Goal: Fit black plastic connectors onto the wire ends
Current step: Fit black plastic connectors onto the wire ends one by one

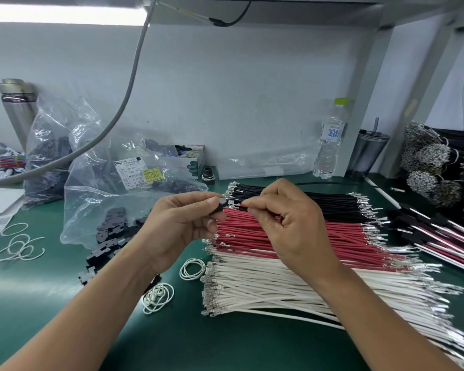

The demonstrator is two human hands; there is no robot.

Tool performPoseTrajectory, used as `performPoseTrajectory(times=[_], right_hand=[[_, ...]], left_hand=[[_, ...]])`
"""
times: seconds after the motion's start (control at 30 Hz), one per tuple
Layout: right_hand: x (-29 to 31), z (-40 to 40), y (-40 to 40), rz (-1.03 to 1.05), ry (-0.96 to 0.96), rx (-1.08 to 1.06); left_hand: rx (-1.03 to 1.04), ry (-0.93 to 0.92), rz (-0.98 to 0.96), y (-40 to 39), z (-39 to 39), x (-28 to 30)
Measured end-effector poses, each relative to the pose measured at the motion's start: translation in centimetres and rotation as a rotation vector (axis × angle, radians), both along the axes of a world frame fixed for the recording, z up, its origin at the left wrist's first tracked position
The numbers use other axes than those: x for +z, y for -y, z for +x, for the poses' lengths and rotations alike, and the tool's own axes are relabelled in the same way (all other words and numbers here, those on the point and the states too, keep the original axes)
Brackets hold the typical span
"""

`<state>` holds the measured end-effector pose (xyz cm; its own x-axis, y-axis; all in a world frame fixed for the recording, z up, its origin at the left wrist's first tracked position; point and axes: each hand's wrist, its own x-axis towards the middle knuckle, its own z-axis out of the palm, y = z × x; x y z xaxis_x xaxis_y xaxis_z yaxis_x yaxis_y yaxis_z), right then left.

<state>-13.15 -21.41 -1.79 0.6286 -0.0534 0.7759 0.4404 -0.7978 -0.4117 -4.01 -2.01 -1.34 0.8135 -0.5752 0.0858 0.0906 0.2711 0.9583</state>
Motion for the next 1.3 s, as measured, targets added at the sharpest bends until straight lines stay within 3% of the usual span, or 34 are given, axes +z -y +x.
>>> performPoseTrajectory(times=[0.13, 0.37, 0.63, 0.83, 1.1, 1.3], right_hand=[[0.2, -0.2, 0.1, -0.080, 0.062, -0.056], [0.1, -0.1, 0.1, -0.018, 0.030, -0.028], [0.3, -0.3, 0.3, -0.116, 0.057, -0.038], [0.3, -0.3, 0.6, -0.295, 0.013, -0.062], [-0.6, 0.1, 0.5, -0.078, -0.092, 0.063], [-0.6, 0.0, 0.3, -0.097, -0.058, 0.076]], left_hand=[[-0.039, -0.032, -0.012, 0.0, -0.1, 0.1], [-0.059, -0.061, -0.031, 0.2, -0.1, 0.1], [-0.082, -0.086, -0.033, 0.0, 0.5, -0.3], [-0.089, -0.074, 0.074, -0.2, 1.0, -0.5], [-0.099, -0.177, 0.120, 0.0, 0.7, 0.0], [-0.110, -0.207, 0.105, -0.1, 0.7, 0.0]])
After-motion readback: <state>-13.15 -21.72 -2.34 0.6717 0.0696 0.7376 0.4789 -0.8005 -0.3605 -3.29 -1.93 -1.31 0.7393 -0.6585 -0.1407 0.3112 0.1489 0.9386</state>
